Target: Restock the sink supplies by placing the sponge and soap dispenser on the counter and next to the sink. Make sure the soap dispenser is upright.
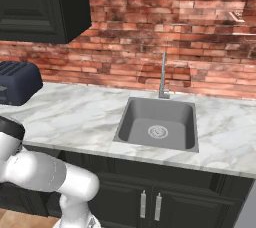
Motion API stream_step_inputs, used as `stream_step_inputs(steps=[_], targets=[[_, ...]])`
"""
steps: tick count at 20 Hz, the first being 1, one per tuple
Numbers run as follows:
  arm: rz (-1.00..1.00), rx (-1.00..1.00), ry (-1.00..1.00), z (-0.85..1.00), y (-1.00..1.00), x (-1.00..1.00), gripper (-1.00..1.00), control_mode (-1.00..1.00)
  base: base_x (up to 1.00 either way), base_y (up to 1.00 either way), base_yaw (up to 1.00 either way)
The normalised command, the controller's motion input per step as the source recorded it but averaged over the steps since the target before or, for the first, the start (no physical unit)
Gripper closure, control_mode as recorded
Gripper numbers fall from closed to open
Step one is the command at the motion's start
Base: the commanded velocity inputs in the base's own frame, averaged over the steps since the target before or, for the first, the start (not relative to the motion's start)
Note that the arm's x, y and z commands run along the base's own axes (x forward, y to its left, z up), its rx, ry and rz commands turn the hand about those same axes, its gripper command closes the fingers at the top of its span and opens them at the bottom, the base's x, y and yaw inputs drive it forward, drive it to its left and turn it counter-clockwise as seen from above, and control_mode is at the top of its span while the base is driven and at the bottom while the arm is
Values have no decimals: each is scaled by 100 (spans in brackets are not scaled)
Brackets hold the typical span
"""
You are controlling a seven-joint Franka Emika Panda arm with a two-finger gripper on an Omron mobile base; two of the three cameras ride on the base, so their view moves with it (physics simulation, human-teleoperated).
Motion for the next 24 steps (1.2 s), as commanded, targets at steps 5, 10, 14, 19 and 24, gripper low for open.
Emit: stream_step_inputs(steps=[5, 10, 14, 19, 24], targets=[[0, -3, 7, -40, 33, -24, -100, -100, 0, 0, 0], [0, 0, 2, -24, 23, -52, -100, -100, 0, 0, 0], [0, 0, 1, -7, 33, -79, -100, -100, 0, 0, 0], [0, 0, 0, 0, 37, -100, -100, -100, 0, 0, 0], [0, 0, 0, 0, 28, -100, -100, -100, 0, 0, 0]])
